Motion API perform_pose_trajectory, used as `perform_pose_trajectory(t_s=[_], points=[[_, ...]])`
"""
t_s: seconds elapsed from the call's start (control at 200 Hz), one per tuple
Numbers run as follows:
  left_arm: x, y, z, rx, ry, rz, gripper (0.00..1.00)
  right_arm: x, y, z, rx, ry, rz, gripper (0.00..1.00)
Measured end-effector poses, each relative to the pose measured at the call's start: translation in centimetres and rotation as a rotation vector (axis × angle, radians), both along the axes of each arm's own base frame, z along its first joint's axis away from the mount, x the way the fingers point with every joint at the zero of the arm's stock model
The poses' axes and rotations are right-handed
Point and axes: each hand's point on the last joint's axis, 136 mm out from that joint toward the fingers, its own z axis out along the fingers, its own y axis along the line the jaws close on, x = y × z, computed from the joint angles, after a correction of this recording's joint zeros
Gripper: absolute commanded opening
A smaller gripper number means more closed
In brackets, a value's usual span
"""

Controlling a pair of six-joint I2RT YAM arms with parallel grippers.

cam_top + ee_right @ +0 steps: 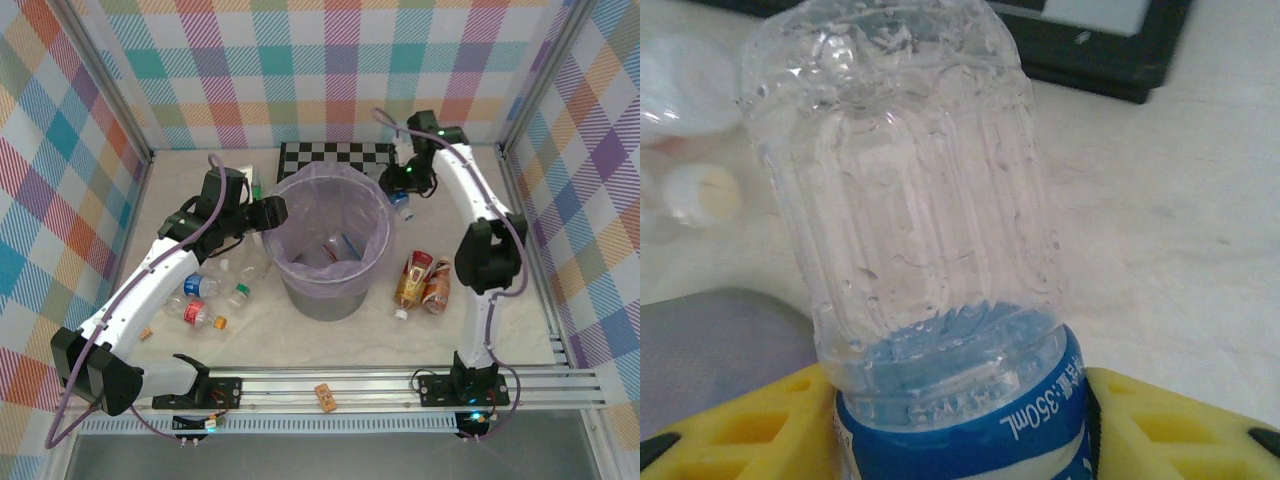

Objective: Put the plastic bottles in the bin

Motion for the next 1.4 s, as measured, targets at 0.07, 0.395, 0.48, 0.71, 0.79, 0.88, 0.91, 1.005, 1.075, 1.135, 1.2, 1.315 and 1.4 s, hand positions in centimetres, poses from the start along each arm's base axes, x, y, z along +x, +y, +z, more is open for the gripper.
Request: perform_pose_trajectory(t_s=[0.07, 0.395, 0.48, 0.71, 0.79, 0.88, 0.91, 1.005, 1.075, 1.135, 1.2, 1.315, 1.4], points=[[0.0, 0.0, 0.0, 0.000, 0.000, 0.000, 0.64, -1.0, -1.2, 3.1, 0.014, -0.044, -0.034, 0.47], [-0.1, -0.3, 0.1, -0.012, 0.004, -0.016, 0.63, -6.6, -1.8, 13.3, 0.071, -0.150, -0.060, 0.46], [-0.2, -0.5, 0.0, -0.012, 0.006, -0.028, 0.63, -7.9, -0.9, 15.8, 0.091, -0.191, -0.039, 0.46], [-0.2, -1.0, 0.0, 0.020, 0.023, -0.079, 0.62, -12.8, 5.0, 20.3, 0.167, -0.246, 0.118, 0.46], [-0.3, -1.1, -0.1, 0.030, 0.030, -0.094, 0.62, -14.6, 7.5, 20.2, 0.184, -0.224, 0.179, 0.46], [-0.4, -1.1, -0.2, 0.035, 0.035, -0.104, 0.62, -16.4, 10.3, 19.1, 0.193, -0.173, 0.238, 0.46], [-0.4, -1.1, -0.2, 0.036, 0.035, -0.105, 0.62, -16.8, 11.0, 18.8, 0.196, -0.154, 0.251, 0.46], [-0.5, -1.1, -0.2, 0.035, 0.035, -0.107, 0.62, -17.8, 13.6, 17.4, 0.203, -0.099, 0.290, 0.46], [-0.4, -1.1, -0.2, 0.035, 0.034, -0.107, 0.62, -17.9, 15.0, 16.1, 0.195, -0.058, 0.297, 0.46], [-0.4, -1.1, -0.2, 0.034, 0.034, -0.107, 0.62, -18.0, 15.8, 14.7, 0.181, -0.020, 0.294, 0.46], [-0.4, -1.1, -0.1, 0.034, 0.033, -0.107, 0.62, -18.2, 16.4, 13.1, 0.164, 0.025, 0.283, 0.46], [-0.4, -1.1, -0.2, 0.036, 0.033, -0.104, 0.62, -18.3, 16.4, 10.0, 0.123, 0.101, 0.250, 0.46], [-0.4, -1.1, -0.1, 0.035, 0.032, -0.105, 0.62, -18.3, 16.4, 7.5, 0.096, 0.156, 0.225, 0.45]])
